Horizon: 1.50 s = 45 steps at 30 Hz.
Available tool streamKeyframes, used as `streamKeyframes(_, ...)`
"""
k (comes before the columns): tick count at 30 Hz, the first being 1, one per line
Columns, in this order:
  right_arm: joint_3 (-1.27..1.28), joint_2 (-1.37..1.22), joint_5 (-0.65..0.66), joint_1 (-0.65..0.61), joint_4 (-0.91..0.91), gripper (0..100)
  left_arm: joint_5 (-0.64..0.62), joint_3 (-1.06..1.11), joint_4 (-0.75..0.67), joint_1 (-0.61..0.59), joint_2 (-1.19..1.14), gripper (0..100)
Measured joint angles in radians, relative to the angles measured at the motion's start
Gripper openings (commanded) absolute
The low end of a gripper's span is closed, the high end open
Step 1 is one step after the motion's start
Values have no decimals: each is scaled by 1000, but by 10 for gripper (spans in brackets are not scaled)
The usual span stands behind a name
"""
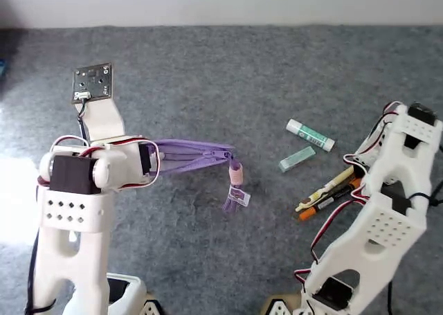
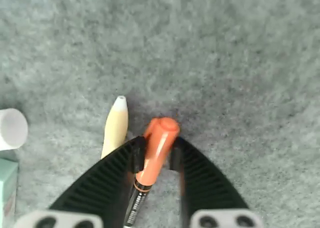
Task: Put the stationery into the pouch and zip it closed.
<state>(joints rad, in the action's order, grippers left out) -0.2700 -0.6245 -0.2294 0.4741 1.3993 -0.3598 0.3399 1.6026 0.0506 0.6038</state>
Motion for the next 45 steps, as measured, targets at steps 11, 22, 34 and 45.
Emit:
streamKeyframes(11,-3,-20,2,-49,14,156,0,0,0,0,0,12)
streamKeyframes(22,-5,-26,3,-81,5,136,0,0,0,0,0,12)
streamKeyframes(34,-8,-23,3,-91,146,8,0,0,0,0,0,12)
streamKeyframes(45,-6,350,89,-127,348,8,0,0,0,0,0,12)
